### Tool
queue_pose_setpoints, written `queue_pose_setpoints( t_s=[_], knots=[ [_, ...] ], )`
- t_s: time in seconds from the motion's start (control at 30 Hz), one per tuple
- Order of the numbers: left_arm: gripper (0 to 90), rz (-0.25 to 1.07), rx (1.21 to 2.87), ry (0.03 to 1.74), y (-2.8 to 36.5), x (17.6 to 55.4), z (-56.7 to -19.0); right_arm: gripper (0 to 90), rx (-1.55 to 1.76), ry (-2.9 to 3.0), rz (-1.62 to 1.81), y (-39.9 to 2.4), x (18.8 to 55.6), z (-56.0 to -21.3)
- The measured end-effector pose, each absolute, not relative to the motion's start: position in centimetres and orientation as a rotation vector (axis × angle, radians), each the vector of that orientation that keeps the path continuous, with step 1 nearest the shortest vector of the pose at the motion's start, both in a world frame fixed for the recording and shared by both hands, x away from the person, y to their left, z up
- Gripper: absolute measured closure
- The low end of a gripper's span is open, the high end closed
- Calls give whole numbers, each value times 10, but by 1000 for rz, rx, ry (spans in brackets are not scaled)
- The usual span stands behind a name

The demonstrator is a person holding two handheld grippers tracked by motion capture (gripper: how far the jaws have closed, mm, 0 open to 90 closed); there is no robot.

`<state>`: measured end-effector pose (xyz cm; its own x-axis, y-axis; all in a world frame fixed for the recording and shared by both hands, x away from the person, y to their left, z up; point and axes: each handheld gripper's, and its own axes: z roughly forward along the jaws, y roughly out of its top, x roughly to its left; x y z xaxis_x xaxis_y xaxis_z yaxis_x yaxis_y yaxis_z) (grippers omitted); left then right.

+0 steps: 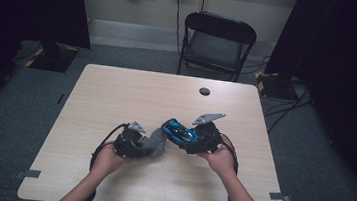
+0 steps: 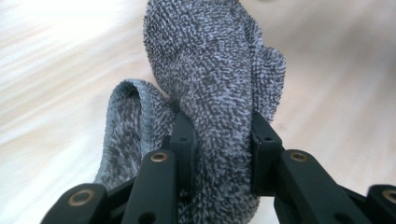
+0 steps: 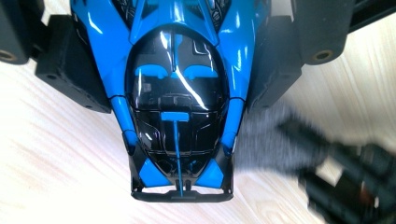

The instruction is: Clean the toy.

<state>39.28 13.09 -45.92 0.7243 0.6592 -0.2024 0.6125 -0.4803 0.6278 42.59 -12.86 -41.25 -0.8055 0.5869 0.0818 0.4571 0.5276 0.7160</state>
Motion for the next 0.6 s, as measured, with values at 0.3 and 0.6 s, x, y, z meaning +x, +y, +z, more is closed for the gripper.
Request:
queue_pose_setpoints(
  t_s=[0.3,0.6],
  knots=[
    [688,-47,2116,875,84,385,-456,253,912,2569,1178,-121,429,-409],
    [687,-147,2043,884,70,385,-458,252,935,2584,1174,-120,430,-420]
  ],
)
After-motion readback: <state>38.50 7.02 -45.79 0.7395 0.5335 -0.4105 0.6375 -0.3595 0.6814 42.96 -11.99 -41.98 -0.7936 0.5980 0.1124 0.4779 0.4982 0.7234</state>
